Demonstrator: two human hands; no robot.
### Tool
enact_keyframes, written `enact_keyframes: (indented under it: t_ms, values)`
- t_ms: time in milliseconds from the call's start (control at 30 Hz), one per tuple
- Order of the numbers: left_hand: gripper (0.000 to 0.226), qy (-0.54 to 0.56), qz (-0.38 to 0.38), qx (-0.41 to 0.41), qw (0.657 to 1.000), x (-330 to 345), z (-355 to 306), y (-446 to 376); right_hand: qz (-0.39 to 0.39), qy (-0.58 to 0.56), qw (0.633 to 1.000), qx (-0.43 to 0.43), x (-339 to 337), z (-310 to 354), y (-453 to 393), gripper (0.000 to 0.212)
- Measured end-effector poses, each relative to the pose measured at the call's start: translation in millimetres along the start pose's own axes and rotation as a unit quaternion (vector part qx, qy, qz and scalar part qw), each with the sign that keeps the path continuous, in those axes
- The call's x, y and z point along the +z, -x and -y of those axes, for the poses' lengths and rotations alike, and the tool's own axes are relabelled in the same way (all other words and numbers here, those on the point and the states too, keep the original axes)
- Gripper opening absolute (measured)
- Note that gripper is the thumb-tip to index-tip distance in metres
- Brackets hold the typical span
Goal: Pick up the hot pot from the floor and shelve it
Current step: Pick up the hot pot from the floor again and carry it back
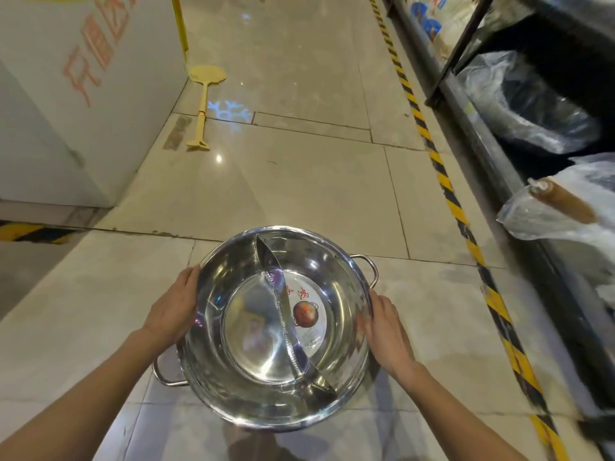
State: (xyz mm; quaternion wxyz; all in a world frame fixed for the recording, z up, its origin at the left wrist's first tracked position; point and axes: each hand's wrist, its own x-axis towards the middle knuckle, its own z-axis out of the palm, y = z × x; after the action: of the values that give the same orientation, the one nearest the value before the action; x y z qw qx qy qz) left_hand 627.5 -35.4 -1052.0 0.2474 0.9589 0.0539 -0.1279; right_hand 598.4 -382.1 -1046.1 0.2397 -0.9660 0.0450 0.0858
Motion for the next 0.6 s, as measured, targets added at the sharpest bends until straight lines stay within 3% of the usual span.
enact_keyframes:
  t_ms: [267, 333, 600]
  values:
    - [0.083, -0.040, 0.024, 0.020, 0.999, 0, 10, -5, -0.002, -0.055, 0.997, 0.047, 14, -1, -9, 0.047]
    - [0.077, -0.021, 0.026, 0.012, 0.999, -12, 4, -2, 0.013, -0.065, 0.997, 0.050, 6, 6, -6, 0.055]
    - [0.075, 0.017, 0.016, 0.046, 0.999, -152, -69, 22, -0.017, -0.084, 0.995, 0.057, -132, 67, 2, 0.059]
